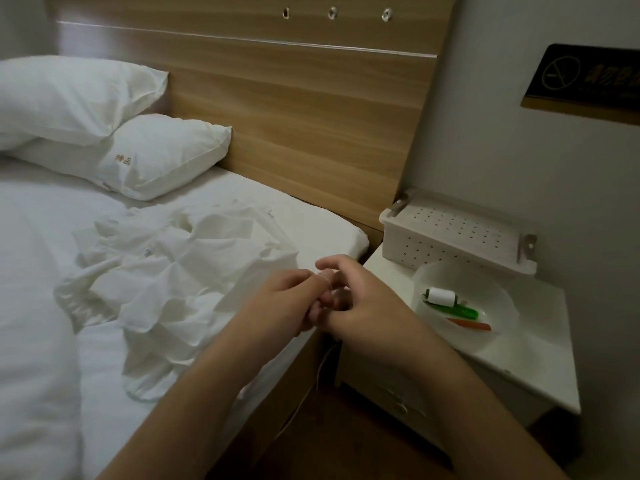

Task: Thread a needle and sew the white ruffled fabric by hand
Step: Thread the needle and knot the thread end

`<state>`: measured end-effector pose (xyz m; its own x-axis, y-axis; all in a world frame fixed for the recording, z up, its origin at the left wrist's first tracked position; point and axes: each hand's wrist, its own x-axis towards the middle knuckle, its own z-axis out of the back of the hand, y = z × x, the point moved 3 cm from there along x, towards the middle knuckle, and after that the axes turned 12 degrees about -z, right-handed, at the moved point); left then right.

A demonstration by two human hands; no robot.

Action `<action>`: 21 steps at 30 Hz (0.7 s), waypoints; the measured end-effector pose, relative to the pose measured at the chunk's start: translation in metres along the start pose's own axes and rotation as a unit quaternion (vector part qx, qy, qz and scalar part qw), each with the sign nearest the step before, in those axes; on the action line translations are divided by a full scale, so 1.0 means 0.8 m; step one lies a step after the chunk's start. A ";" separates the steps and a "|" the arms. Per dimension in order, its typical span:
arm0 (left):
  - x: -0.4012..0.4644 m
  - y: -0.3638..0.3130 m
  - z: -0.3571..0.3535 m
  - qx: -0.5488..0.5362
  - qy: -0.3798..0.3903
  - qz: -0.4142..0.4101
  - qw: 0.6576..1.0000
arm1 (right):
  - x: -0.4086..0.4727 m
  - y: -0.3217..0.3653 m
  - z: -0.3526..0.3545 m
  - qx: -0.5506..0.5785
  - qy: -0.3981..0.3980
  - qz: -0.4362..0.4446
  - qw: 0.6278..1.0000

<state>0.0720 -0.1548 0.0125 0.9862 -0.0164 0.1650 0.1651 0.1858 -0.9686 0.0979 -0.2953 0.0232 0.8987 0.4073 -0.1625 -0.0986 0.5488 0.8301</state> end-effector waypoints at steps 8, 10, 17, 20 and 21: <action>-0.006 0.000 0.034 0.102 -0.011 -0.034 0.994 | -0.005 0.004 0.017 0.052 -0.009 0.016 0.998; -0.009 0.000 0.038 0.113 -0.004 -0.037 0.993 | -0.009 0.007 0.023 0.096 -0.003 0.018 0.995; -0.020 -0.015 0.050 0.060 0.035 -0.048 0.996 | -0.013 0.002 0.042 0.228 -0.012 -0.008 0.974; -0.021 -0.016 0.051 0.040 0.052 -0.054 0.996 | -0.015 0.002 0.045 0.237 -0.025 -0.001 0.971; -0.021 -0.014 0.052 0.031 0.053 -0.051 0.997 | -0.016 0.002 0.047 0.241 -0.033 0.003 0.970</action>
<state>0.0530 -0.1161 0.0284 0.9611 -0.1411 0.2374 0.2657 0.2385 -0.9341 0.1023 -0.3266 0.0467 0.9257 0.3532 -0.1357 0.0929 0.1353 0.9864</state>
